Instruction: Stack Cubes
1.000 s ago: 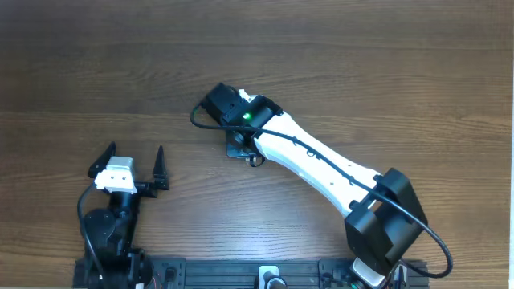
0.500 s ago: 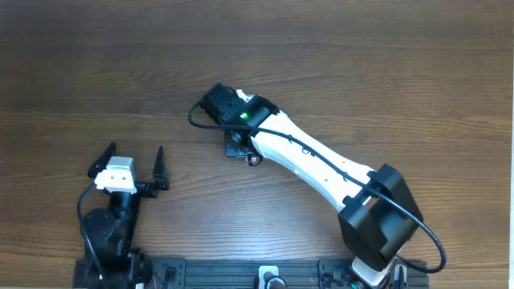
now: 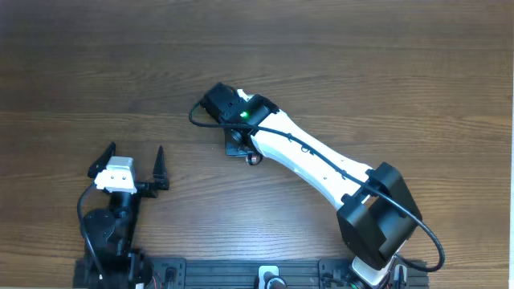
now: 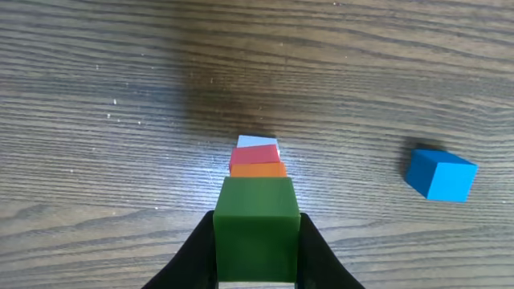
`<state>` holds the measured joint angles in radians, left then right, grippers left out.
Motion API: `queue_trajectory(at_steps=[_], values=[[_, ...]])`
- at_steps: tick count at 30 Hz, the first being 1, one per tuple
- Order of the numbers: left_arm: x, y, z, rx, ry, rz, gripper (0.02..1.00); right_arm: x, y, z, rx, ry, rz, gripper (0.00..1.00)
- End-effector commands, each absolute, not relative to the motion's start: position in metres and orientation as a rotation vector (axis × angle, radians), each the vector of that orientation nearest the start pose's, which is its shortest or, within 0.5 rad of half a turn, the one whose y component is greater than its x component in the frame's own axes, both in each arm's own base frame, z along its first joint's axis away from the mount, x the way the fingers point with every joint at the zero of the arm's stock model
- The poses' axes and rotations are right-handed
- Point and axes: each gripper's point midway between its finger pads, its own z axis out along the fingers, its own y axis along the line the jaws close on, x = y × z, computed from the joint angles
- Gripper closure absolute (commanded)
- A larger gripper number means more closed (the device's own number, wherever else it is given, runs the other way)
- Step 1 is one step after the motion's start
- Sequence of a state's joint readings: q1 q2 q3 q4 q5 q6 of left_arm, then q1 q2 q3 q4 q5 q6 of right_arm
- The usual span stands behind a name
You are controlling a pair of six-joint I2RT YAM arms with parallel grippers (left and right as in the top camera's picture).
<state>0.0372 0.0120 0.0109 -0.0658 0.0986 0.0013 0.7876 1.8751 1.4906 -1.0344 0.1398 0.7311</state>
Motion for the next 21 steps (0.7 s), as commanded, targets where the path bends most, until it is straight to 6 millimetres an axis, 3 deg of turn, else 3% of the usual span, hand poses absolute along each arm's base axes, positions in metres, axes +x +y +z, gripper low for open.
queue_trajectory(at_steps=[1,17,19,21], values=[[0.2460,-0.0077,0.1584,0.062,1.637,-0.040,0.018,0.2938,0.2539,0.0875,-0.028,2.933,-0.006,0.989],[0.2460,-0.0077,0.1583,0.062,1.637,-0.040,0.018,0.2937,0.2539,0.0814,-0.030,2.944,-0.020,0.987],[0.2460,-0.0077,0.1584,0.062,1.637,-0.040,0.018,0.2936,0.2539,0.0813,-0.031,2.944,-0.020,0.899],[0.2460,-0.0077,0.1585,0.062,1.637,-0.040,0.018,0.2936,0.2539,0.0813,-0.030,2.945,-0.021,0.713]])
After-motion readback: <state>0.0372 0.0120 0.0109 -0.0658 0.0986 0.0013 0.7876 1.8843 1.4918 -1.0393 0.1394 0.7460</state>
